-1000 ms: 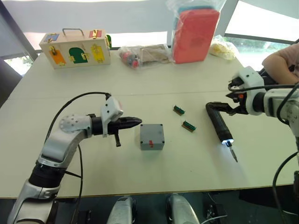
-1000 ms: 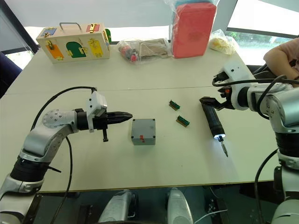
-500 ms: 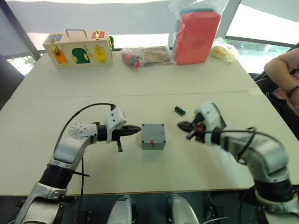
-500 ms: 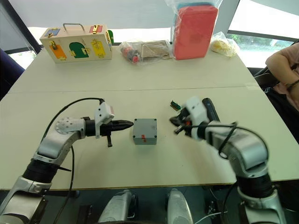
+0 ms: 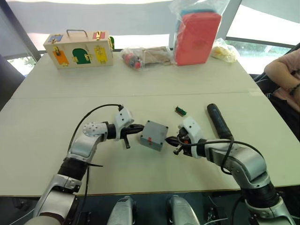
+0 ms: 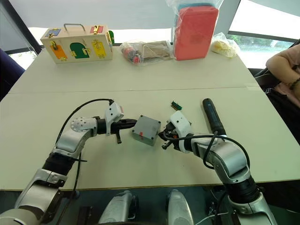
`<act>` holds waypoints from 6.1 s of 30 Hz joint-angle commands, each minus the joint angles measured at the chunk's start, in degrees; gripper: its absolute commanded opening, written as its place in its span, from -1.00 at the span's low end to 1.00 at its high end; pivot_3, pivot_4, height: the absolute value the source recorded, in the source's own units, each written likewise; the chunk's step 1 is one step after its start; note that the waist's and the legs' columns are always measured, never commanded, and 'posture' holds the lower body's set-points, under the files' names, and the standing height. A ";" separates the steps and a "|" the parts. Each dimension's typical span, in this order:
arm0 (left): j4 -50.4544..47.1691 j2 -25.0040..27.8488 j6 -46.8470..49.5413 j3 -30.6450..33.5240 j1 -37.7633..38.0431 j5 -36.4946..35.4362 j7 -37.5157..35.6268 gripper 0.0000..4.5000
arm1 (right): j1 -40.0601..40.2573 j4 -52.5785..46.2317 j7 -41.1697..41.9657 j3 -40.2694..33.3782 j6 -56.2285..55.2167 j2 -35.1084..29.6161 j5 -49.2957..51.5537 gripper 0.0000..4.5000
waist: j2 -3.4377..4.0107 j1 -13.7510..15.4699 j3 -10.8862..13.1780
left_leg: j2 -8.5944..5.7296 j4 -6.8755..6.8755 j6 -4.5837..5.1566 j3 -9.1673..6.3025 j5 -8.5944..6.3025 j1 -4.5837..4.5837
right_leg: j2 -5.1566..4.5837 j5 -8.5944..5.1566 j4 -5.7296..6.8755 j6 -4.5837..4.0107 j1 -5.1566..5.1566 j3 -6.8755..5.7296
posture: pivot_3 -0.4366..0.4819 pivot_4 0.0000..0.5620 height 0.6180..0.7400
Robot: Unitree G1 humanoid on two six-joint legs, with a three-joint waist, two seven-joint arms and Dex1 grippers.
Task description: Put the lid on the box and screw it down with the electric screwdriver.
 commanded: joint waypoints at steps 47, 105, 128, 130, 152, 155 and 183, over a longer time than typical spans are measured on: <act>-11.76 7.54 6.27 -0.81 4.02 -1.09 -6.06 -1.00 | -3.08 1.96 6.69 -1.20 -6.42 -0.79 -3.67 -0.99 | 0.00 -0.02 0.00 | 0.03 0.20 0.10 0.01 -0.06 -0.03 | -0.01 0.01 0.09 0.01 0.03 0.00 | -0.05 -0.47 0.83; -27.17 11.98 17.55 5.42 -0.80 -12.32 -4.15 -1.00 | -2.73 11.64 -2.47 -15.38 -16.75 2.55 -7.30 -0.97 | -0.02 -0.07 0.03 | 0.02 0.20 0.10 0.03 -0.06 -0.02 | 0.01 0.00 0.09 0.01 0.04 0.03 | -0.05 -0.47 0.83; -26.71 12.53 16.87 5.24 0.57 -11.73 -4.34 -1.00 | -9.52 1.46 -1.14 -4.50 -4.68 4.81 0.42 -0.97 | -0.01 -0.11 0.03 | 0.00 0.22 0.10 0.03 -0.06 -0.02 | -0.02 0.00 0.10 0.01 0.04 0.04 | -0.05 -0.47 0.83; -27.14 12.55 17.01 5.33 0.88 -11.82 -4.13 -1.00 | -9.51 1.92 -1.15 -4.03 -5.05 4.98 -0.03 -0.97 | -0.01 -0.12 0.03 | 0.02 0.21 0.10 0.02 -0.06 -0.02 | 0.01 0.00 0.11 0.01 0.03 0.04 | -0.05 -0.47 0.83; -27.23 12.55 17.03 5.12 0.76 -11.85 -3.63 -1.00 | -8.98 4.50 0.44 -1.28 -6.41 3.81 -2.67 -0.97 | -0.01 -0.10 0.03 | 0.02 0.21 0.10 0.02 -0.06 -0.02 | 0.01 0.00 0.13 0.01 0.02 0.03 | -0.05 -0.47 0.83; -27.39 12.63 17.04 5.14 0.93 -11.84 -3.63 -1.00 | -8.87 4.00 0.76 -1.57 -6.01 3.81 -2.16 -0.65 | -0.01 -0.09 0.03 | 0.02 0.21 0.10 0.02 -0.06 -0.02 | 0.01 0.00 0.13 0.01 0.02 0.03 | -0.05 -0.47 0.83; -26.56 5.47 13.17 3.13 -3.01 -12.68 -4.34 -1.00 | -27.65 26.78 13.15 1.38 19.41 -31.23 -2.19 0.98 | 0.04 -0.13 0.05 | 0.05 0.25 0.29 0.14 -0.17 -0.04 | -0.01 0.00 0.02 0.01 -0.01 0.08 | -0.05 -0.47 0.83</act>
